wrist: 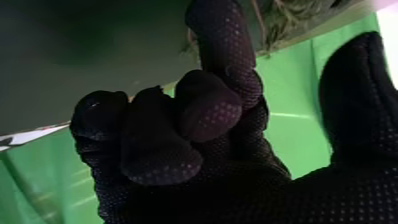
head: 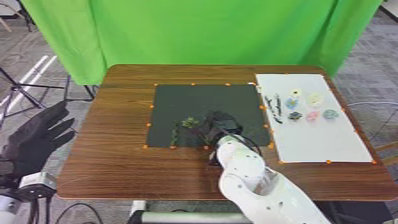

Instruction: Arrange flowers

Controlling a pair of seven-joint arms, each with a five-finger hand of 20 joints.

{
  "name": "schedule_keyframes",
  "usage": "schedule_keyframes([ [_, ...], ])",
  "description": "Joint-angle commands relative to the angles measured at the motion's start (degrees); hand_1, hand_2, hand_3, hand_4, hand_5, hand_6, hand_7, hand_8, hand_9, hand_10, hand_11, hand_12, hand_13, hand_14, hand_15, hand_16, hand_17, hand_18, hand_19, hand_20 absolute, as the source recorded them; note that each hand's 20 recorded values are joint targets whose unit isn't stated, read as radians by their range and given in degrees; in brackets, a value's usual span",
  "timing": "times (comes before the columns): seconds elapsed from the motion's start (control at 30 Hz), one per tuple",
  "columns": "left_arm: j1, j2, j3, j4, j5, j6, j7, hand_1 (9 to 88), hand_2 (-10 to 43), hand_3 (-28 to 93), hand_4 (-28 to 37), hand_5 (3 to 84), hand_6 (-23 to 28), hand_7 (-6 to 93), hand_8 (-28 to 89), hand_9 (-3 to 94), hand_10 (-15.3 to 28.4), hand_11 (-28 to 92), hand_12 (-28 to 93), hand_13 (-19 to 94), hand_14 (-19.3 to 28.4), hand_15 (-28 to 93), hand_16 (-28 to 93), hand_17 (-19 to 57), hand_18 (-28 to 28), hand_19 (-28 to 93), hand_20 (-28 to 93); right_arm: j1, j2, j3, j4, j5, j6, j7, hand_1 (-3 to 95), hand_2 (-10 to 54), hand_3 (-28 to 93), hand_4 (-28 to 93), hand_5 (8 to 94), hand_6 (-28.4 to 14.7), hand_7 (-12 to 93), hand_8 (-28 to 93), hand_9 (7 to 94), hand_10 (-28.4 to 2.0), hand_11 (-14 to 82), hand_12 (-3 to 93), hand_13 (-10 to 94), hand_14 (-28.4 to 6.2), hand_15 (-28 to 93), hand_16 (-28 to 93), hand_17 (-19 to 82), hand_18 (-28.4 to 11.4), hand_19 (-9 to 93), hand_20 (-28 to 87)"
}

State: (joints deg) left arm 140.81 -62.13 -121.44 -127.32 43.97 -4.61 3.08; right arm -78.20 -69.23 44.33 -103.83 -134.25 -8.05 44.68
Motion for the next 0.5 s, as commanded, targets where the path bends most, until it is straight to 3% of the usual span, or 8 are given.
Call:
schedule_keyframes([
  [0.03, 0.8, -0.55, -0.47, -0.13, -0.15, -0.18, -0.27, 22.8, -7.3, 68, -27.8, 24.0, 1.2, 17.8, -9, 18.8, 8.8, 9, 20, 15, 11.9, 12, 8, -11.3, 18.4, 34, 11, -0.3, 3.2, 2.7, -3.8, -1.2, 1.2, 1.4, 12.0, 0.1, 73, -25, 75.5, -2.1, 47, -10, 81.4, -10.0, 61.7, 51.6, 79, -8.7, 82, 39, 35, -25.0, 93, 51],
  [0.27, 0.8, -0.47, -0.46, -0.01, -0.24, -0.39, -0.2, 22.8, -7.3, 69, -27.8, 24.0, 1.2, 17.9, -9, 18.8, 8.8, 9, 20, 15, 11.9, 12, 8, -11.4, 18.4, 34, 11, -1.3, 7.3, 4.9, -6.2, 0.0, 3.3, 1.6, 11.5, 1.4, 73, -24, 74.3, -2.3, 46, -9, 79.7, -11.2, 61.1, 51.1, 77, -9.7, 82, 40, 33, -25.0, 92, 51],
  [0.37, 1.3, -0.76, -0.72, -0.31, -0.13, -0.21, 0.02, 22.7, -7.3, 69, -27.9, 24.0, 1.2, 17.9, -9, 18.7, 8.8, 9, 20, 15, 11.9, 12, 8, -11.4, 18.4, 34, 11, -1.9, 10.1, 7.1, -5.4, -1.6, 6.0, 2.3, 14.4, -0.2, 75, -23, 63.8, -4.3, 45, -11, 67.3, -14.3, 60.4, 49.1, 67, -12.6, 82, 39, 27, -24.6, 88, 53],
  [0.5, 1.3, -0.91, -0.58, -0.28, -0.1, -0.19, 0.15, 22.7, -7.3, 69, -27.9, 24.0, 1.2, 18.0, -9, 18.7, 8.8, 9, 20, 15, 11.9, 12, 8, -11.4, 18.4, 34, 11, -2.0, 13.8, 10.1, -3.5, -2.5, 9.2, 4.9, 16.9, -3.6, 77, -23, 50.4, -7.4, 44, -14, 50.6, -17.9, 58.7, 44.3, 59, -13.3, 82, 35, 24, -24.7, 85, 55],
])
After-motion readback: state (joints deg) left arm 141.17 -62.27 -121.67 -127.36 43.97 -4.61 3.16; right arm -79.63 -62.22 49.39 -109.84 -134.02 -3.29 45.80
